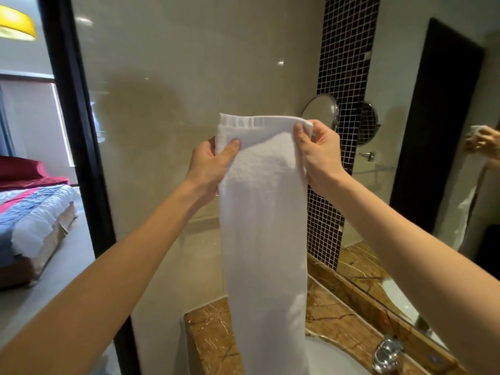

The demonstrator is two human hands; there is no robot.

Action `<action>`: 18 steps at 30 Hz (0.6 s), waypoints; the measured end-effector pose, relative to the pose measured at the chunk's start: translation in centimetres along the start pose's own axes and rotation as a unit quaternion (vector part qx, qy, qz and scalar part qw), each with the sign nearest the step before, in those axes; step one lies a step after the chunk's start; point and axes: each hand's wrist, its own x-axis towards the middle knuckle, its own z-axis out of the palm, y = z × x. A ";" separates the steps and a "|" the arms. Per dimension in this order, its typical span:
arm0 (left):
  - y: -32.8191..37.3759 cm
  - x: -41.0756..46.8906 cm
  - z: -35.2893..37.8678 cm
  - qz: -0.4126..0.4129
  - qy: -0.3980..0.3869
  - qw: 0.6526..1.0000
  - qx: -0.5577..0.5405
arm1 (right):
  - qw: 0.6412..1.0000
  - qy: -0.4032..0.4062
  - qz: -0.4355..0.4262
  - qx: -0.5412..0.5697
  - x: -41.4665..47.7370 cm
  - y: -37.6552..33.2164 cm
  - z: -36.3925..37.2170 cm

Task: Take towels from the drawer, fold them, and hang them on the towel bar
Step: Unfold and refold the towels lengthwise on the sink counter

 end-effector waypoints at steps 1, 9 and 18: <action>0.2 -0.2 0.0 -0.002 -0.005 1.000 -0.002 | 1.000 0.001 0.002 0.006 -0.3 -0.2 -0.1; 2.9 -1.9 -0.2 0.012 -0.079 0.996 -0.028 | 0.996 -0.017 0.058 0.062 -2.1 -2.2 -1.3; 2.6 -2.5 1.1 -0.008 -0.067 0.998 -0.007 | 0.995 -0.002 0.079 0.060 -2.5 -1.8 -2.4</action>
